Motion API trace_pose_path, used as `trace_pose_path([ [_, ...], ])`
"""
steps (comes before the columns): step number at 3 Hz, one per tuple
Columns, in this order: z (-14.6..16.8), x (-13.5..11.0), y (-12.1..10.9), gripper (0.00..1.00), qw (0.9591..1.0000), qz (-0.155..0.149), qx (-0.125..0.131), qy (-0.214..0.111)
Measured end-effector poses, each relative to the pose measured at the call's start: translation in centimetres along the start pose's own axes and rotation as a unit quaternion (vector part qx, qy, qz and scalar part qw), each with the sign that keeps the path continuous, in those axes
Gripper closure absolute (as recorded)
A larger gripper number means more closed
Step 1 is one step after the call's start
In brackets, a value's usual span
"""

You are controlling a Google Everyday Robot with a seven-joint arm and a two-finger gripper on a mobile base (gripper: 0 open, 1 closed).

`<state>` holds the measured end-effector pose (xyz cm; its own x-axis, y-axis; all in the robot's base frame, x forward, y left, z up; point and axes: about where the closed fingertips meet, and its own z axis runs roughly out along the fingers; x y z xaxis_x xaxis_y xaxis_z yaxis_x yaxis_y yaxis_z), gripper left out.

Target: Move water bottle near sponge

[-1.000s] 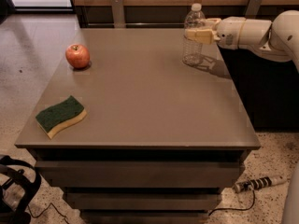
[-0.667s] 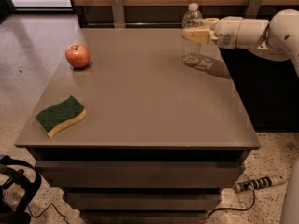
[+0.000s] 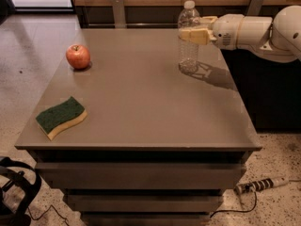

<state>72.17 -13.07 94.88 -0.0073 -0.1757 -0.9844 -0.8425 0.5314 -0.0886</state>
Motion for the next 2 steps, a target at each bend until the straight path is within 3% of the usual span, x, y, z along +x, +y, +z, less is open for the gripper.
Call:
trace_pose_path([
  [2,-0.1,-0.8,7.7,1.00,0.9998,-0.013,-0.002,-0.016],
])
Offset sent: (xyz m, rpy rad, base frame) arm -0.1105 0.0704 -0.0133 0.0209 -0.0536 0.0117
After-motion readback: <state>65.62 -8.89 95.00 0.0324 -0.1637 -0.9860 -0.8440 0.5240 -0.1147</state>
